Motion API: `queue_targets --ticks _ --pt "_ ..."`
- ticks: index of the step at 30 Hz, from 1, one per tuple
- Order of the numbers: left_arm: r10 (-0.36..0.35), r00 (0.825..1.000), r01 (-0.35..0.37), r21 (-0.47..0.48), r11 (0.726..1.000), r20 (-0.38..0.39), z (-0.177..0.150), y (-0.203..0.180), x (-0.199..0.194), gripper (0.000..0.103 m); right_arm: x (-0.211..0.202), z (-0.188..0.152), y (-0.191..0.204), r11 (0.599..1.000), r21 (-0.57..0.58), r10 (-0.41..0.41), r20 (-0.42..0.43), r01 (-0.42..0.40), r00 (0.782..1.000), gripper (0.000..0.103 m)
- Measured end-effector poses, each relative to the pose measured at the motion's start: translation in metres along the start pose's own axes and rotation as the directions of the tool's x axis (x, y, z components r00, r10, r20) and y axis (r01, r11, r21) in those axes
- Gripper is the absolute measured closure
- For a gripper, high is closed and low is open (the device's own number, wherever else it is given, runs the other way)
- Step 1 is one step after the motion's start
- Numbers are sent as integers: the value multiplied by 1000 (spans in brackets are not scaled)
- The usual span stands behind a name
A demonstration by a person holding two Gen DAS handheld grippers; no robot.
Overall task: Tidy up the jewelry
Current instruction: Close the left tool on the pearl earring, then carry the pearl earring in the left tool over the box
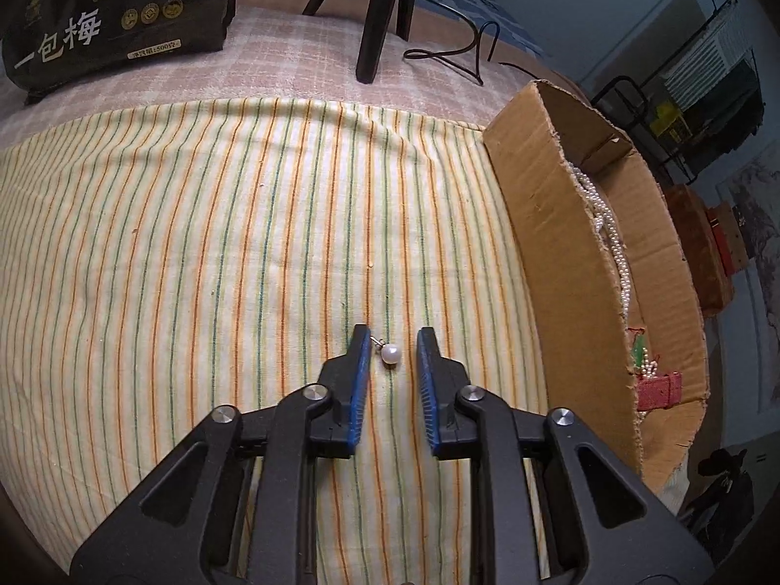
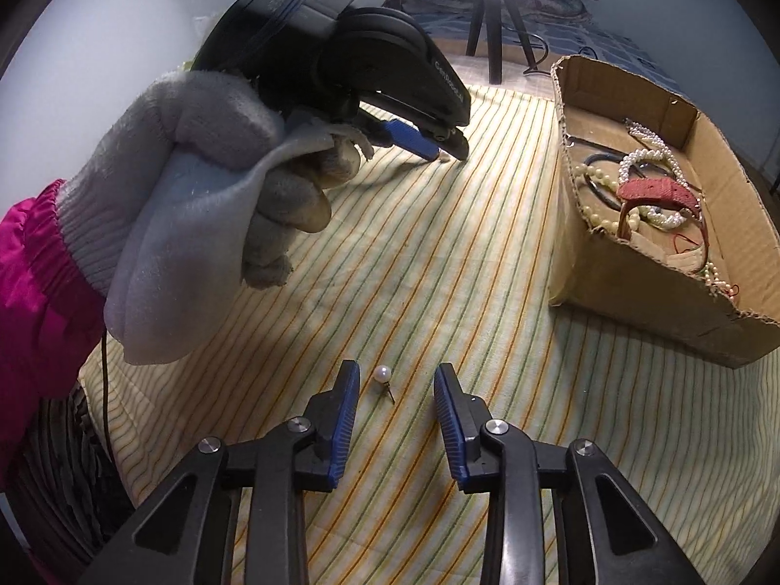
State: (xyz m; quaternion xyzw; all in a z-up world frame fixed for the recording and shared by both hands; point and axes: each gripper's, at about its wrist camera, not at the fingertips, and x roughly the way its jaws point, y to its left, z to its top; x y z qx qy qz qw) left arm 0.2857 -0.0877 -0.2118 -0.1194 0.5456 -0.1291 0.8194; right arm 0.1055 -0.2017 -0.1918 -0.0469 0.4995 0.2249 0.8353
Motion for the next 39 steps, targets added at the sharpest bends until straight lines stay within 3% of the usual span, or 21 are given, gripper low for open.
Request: queue_targets --ticks 3,16,20,39 --pt "15 1000 -15 10 1000 1 0 1 2 93 5 -2 0 1000 -7 -3 -8 3 1000 72" --pt "44 999 -45 36 998 16 -1 -2 3 94 6 -6 17 997 -69 -43 -5 42 999 83" --pt "46 999 -47 39 998 18 -1 -1 2 94 9 -4 21 994 -91 -62 -7 61 998 96" --pt "24 997 -23 -4 1000 73 -2 8 -40 95 -40 11 4 999 -26 -43 97 46 994 97"
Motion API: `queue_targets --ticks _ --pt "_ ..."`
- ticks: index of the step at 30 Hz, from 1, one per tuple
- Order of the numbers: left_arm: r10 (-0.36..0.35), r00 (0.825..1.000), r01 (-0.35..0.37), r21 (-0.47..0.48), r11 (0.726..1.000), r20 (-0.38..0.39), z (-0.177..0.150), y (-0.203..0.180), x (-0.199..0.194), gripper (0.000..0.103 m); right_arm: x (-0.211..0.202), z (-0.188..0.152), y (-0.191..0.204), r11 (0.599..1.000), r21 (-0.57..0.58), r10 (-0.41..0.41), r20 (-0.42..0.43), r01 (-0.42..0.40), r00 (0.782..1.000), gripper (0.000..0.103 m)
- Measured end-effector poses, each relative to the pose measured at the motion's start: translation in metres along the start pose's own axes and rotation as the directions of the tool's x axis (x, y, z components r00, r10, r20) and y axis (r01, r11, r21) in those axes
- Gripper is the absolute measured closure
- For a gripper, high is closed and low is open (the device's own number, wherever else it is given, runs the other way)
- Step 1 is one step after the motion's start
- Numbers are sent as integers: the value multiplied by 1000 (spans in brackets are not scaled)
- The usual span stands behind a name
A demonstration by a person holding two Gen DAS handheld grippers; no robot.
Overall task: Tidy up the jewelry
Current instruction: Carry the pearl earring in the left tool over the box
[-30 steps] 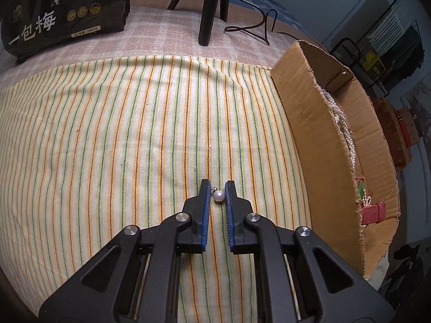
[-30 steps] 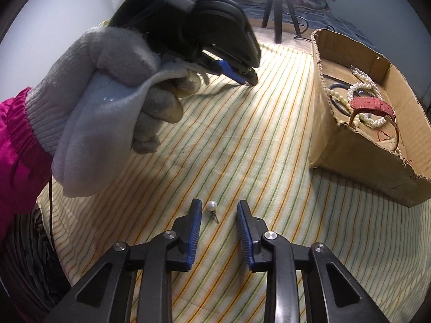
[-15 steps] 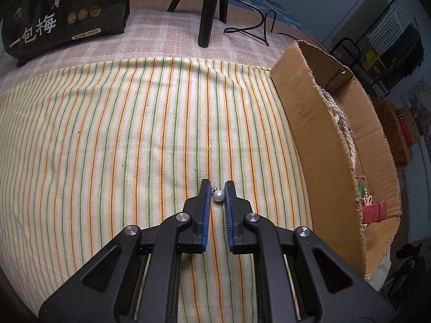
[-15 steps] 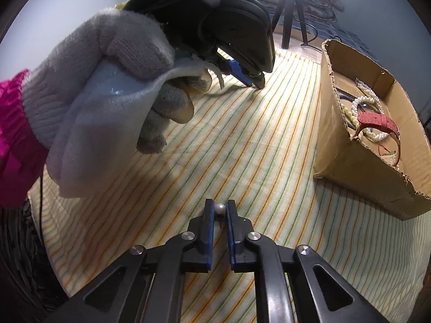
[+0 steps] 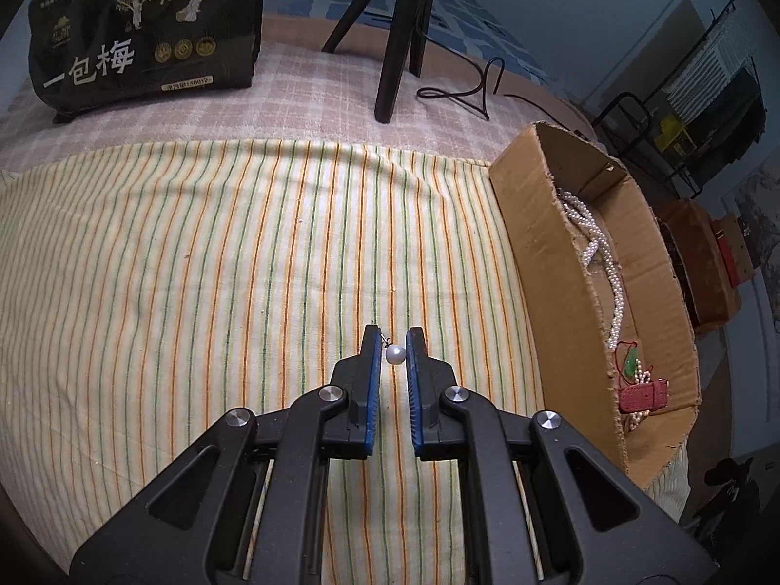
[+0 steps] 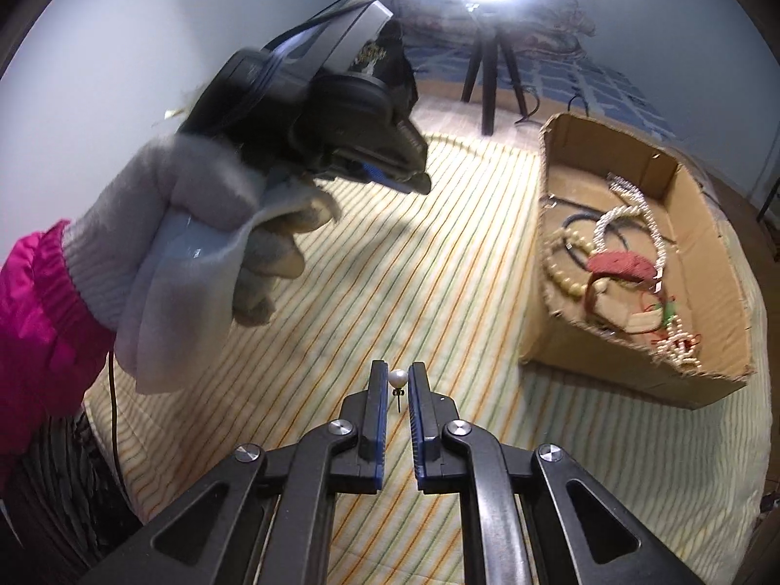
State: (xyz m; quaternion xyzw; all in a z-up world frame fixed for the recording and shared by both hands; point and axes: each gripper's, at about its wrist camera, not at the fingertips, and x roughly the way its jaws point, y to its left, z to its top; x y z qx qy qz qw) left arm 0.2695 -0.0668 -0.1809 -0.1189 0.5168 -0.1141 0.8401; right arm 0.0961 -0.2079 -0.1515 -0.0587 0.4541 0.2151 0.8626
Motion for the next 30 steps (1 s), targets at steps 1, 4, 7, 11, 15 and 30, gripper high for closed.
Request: queue_targets --ticks 1,4,7,11,15,30 --pt "-3 1000 3 2 1000 4 0 -2 -3 95 -2 1 -1 1000 3 -3 6 3 1000 97" --pt "-14 1000 14 3 1000 19 2 -7 -9 95 -9 7 -9 1000 20 -15 30 15 999 97" --pt "-21 999 20 19 1000 44 5 -18 -19 95 -17 11 -16 999 37 -37 54 35 998 97" --pt "-26 997 23 40 999 74 7 -31 -29 95 -28 18 -32 996 75 -62 87 55 994 97" --pt "-26 995 21 55 998 95 9 -40 -36 95 -38 24 -50 990 117 -94 115 80 989 97" --pt "-48 987 27 134 991 154 17 -88 -44 95 -54 43 -106 961 236 -190 177 146 966 97"
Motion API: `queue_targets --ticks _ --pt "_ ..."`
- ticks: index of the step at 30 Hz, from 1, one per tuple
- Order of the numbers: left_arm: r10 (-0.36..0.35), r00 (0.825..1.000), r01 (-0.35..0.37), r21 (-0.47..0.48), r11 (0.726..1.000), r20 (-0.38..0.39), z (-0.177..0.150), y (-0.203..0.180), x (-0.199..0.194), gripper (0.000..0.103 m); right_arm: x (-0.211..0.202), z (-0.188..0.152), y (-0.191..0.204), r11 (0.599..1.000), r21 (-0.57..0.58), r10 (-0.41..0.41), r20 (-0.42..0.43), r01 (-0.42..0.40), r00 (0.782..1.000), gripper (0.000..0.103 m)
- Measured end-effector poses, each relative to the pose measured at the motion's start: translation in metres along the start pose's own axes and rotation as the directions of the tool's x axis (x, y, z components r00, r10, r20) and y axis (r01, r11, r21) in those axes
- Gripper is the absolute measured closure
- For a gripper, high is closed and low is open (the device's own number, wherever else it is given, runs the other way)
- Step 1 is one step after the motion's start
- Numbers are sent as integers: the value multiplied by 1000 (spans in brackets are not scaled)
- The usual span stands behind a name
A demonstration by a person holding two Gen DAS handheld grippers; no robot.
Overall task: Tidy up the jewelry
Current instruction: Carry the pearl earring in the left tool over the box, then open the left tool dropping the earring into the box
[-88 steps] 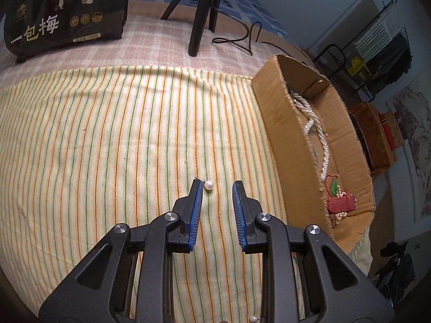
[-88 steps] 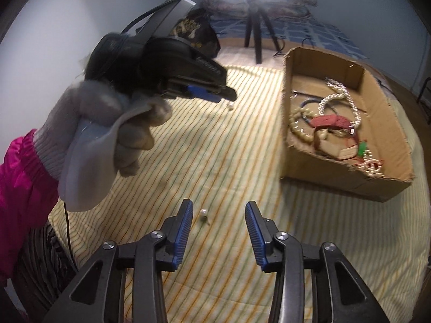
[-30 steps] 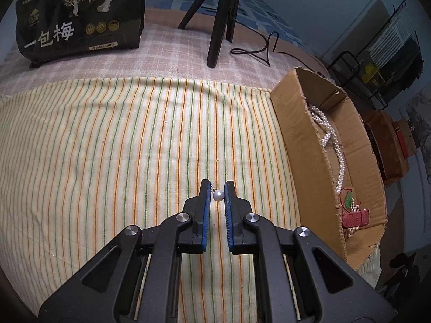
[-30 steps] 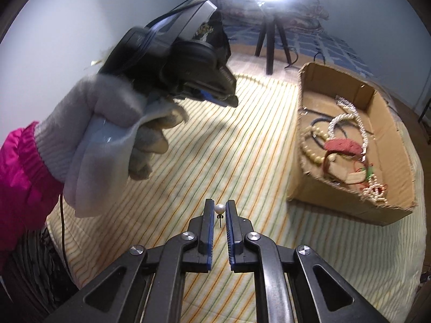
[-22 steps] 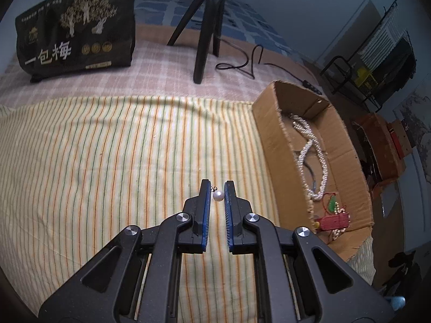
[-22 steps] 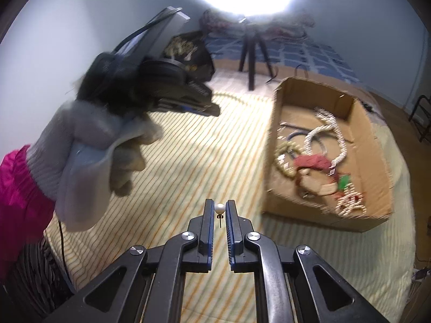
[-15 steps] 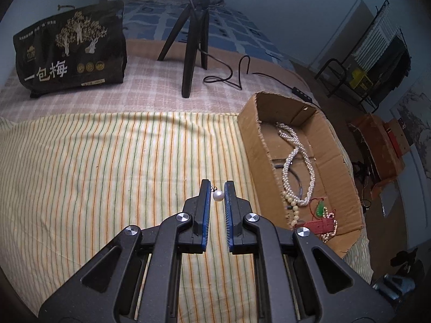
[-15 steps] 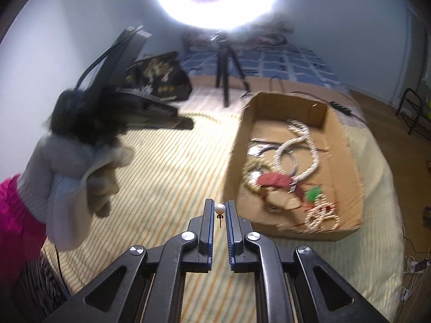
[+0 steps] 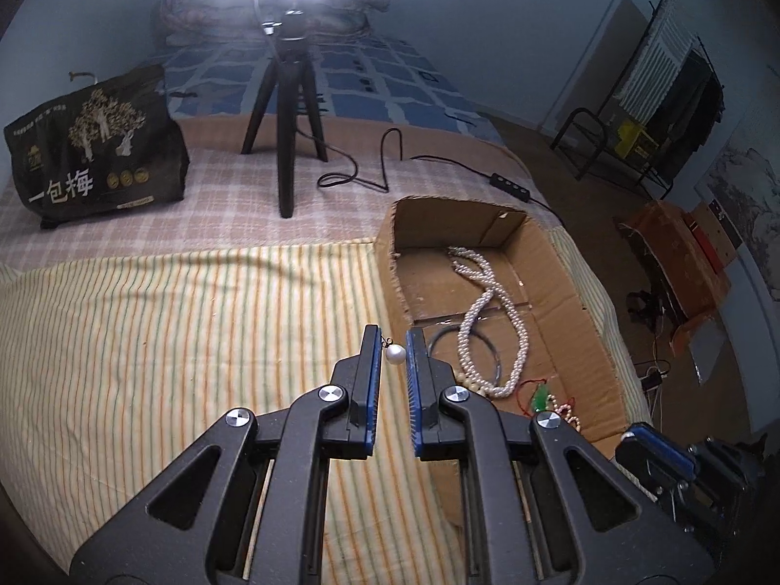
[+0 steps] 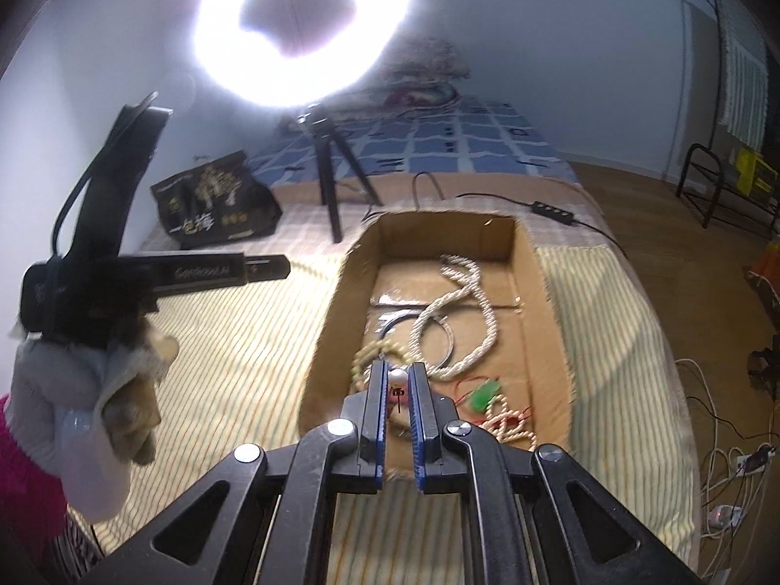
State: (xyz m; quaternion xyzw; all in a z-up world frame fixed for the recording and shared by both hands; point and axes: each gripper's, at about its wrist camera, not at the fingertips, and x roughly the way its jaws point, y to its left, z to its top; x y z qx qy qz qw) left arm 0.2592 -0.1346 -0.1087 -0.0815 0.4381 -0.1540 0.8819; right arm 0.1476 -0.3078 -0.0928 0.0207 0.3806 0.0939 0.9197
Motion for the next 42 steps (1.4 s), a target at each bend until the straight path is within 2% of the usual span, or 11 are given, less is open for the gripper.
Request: queue_targets --ticks 14,34,36,38,42 --pt "-11 1000 11 45 999 4 16 -32 24 95 24 14 -29 996 86 -28 -8 29 1000 97" --pt "-25 1000 25 81 996 2 27 -52 42 95 40 13 -36 994 104 -29 -28 32 999 96" --pt "-25 1000 24 87 996 7 27 -54 42 95 42 13 -35 994 105 -31 -29 34 999 91" --pt "-25 1000 23 89 996 17 27 -55 41 95 41 13 -35 993 110 -32 -26 35 999 80" --pt "-27 1000 26 83 996 16 28 -53 41 95 39 13 -35 993 110 -43 -18 45 999 69"
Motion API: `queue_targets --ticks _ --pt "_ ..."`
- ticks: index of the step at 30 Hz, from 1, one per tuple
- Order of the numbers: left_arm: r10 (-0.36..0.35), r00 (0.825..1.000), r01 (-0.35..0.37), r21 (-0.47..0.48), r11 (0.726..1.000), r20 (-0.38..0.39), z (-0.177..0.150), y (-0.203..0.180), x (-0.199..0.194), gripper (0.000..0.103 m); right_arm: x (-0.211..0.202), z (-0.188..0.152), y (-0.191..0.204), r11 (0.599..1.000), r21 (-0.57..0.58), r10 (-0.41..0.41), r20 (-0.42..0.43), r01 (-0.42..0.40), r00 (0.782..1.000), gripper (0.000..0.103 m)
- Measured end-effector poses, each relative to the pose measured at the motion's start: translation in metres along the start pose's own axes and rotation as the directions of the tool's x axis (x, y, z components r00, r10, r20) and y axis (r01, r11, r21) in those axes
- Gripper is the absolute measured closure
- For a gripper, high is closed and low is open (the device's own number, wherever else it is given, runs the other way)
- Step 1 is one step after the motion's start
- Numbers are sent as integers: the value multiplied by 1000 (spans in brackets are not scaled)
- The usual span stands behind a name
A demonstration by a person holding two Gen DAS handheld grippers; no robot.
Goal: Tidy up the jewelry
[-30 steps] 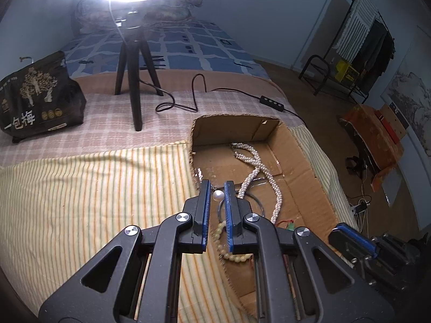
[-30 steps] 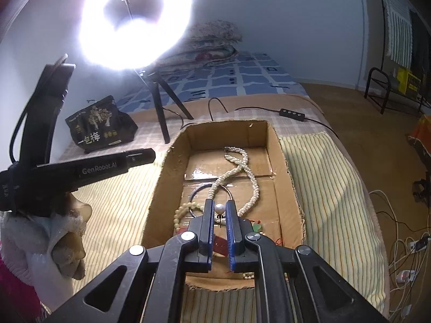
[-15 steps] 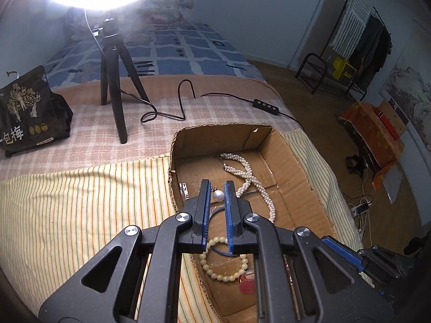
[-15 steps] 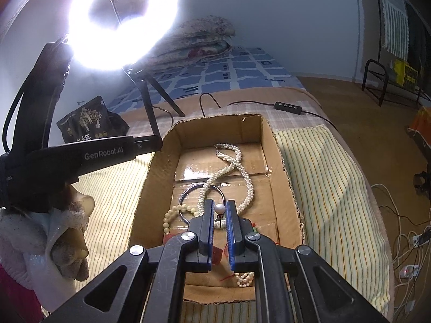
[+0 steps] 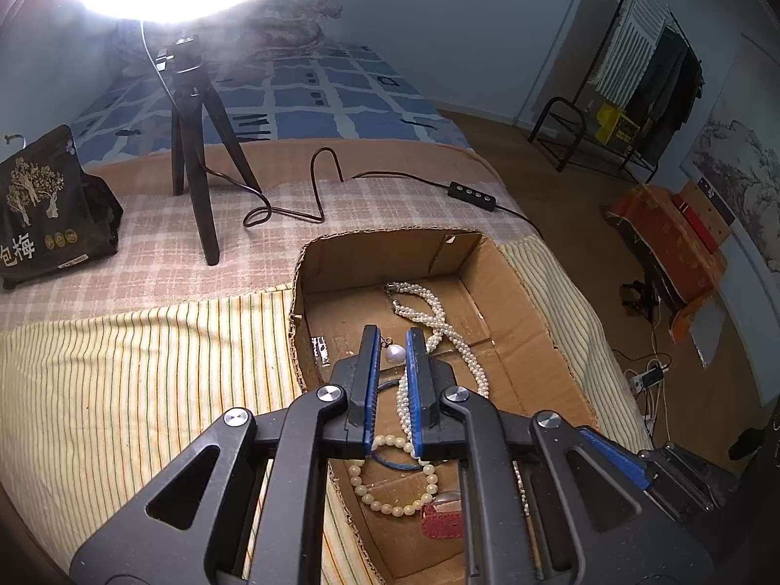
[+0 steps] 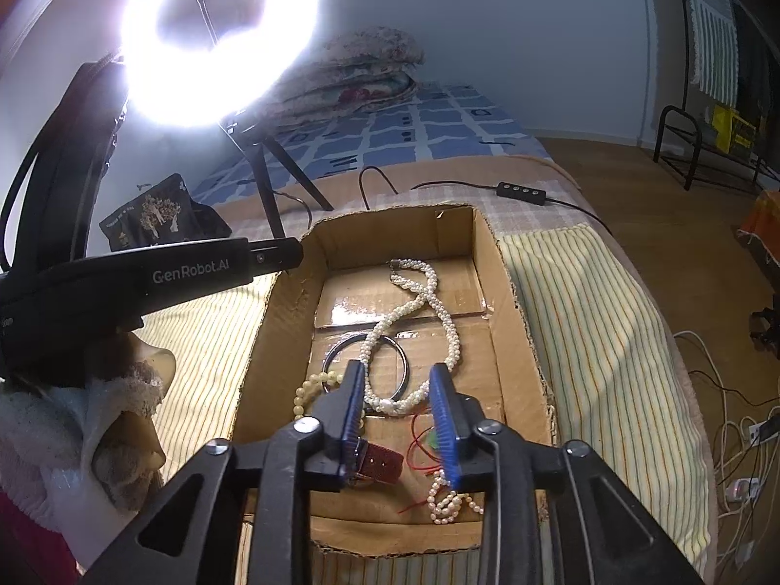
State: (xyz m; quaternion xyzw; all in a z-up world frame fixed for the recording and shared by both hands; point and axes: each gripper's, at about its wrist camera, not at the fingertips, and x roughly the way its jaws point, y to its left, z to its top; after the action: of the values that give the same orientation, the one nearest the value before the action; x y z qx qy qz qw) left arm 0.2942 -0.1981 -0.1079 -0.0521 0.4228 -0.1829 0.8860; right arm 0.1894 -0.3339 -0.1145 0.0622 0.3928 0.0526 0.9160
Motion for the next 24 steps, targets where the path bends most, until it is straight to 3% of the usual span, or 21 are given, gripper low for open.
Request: queue_targets --ticks 1,2,3,4,6,11,13,14,24 --pt "-3 1000 3 0 1000 -1 0 0 0 95 -1 0 0 1000 -3 -6 2 6 1000 65" --pt "-5 1000 5 0 1000 -2 0 0 0 94 -1 -1 1 1000 -7 -9 3 9 1000 54" --pt "-5 1000 5 0 1000 -4 0 0 0 87 -1 -1 1 1000 -9 -12 5 13 1000 44" --pt "-7 1000 7 0 1000 -2 0 0 0 70 -2 -2 1 1000 -11 -21 10 21 1000 40" --pt "-7 1000 7 4 1000 19 0 -2 -3 58 -3 -2 2 999 -14 -30 17 31 999 36" --pt "-4 1000 4 19 1000 27 0 -6 -6 56 -5 -2 3 999 -8 -43 26 43 999 24" --pt "-3 1000 2 16 1000 26 0 -6 -7 40 -6 -1 3 999 -8 -44 26 44 999 19" --pt "0 999 -1 11 1000 33 0 -6 -9 38 -6 -1 3 999 -8 -45 27 45 999 17" --pt "9 999 -8 -10 1000 38 0 -3 -18 33 -17 1 4 997 2 -77 43 77 996 8"
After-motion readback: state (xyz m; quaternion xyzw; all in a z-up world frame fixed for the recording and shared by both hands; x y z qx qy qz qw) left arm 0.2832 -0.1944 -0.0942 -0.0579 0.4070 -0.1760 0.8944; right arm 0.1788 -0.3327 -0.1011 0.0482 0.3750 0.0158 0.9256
